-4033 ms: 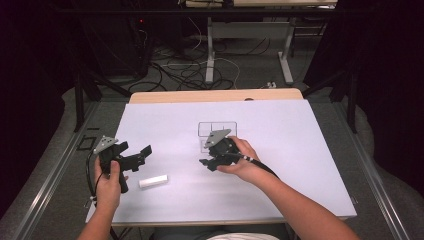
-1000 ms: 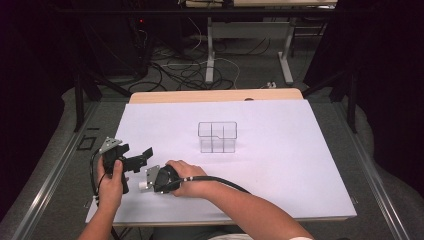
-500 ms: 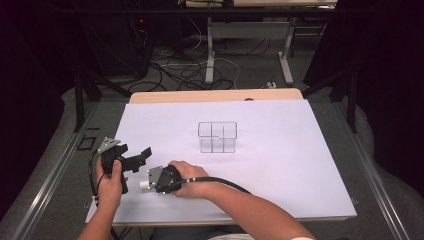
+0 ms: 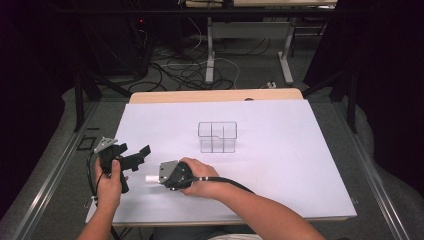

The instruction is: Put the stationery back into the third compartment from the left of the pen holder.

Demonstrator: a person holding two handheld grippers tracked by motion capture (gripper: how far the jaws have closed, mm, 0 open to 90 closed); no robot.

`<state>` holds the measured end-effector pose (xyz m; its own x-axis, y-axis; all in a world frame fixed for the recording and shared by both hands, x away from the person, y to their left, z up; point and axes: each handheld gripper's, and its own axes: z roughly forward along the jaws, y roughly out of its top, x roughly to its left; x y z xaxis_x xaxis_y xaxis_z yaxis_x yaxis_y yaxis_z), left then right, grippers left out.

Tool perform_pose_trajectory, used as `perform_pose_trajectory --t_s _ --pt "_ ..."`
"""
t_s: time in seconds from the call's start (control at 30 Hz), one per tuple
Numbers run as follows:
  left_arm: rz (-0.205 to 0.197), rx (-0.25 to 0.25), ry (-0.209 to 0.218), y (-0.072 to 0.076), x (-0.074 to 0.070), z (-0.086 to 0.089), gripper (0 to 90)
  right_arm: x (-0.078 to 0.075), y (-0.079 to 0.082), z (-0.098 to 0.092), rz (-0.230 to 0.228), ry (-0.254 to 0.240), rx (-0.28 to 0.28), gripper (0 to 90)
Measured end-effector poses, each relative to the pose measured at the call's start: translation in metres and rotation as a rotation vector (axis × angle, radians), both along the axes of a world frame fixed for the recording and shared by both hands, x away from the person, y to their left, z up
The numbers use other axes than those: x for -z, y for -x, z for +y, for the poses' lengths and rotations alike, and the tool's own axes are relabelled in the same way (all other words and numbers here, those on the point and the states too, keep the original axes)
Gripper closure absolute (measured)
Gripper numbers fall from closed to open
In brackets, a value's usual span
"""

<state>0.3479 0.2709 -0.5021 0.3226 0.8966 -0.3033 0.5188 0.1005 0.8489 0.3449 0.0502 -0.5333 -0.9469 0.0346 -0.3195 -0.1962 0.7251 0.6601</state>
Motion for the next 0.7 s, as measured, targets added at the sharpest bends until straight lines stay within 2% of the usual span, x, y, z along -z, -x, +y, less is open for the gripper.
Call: perform_pose_trajectory --t_s 0.27,0.43,0.7 --pt "0.001 0.020 0.029 0.000 -0.003 -0.003 0.2 -0.006 -0.002 -0.025 -0.006 -0.071 0.058 70.8" --pt "0.011 0.027 0.024 -0.001 -0.005 -0.007 0.2 -0.012 -0.004 -0.043 -0.019 -0.115 0.106 70.9" --pt "-0.010 0.060 0.024 0.001 -0.010 -0.017 0.5 -0.020 -0.007 -0.079 -0.054 -0.190 0.202 70.8"
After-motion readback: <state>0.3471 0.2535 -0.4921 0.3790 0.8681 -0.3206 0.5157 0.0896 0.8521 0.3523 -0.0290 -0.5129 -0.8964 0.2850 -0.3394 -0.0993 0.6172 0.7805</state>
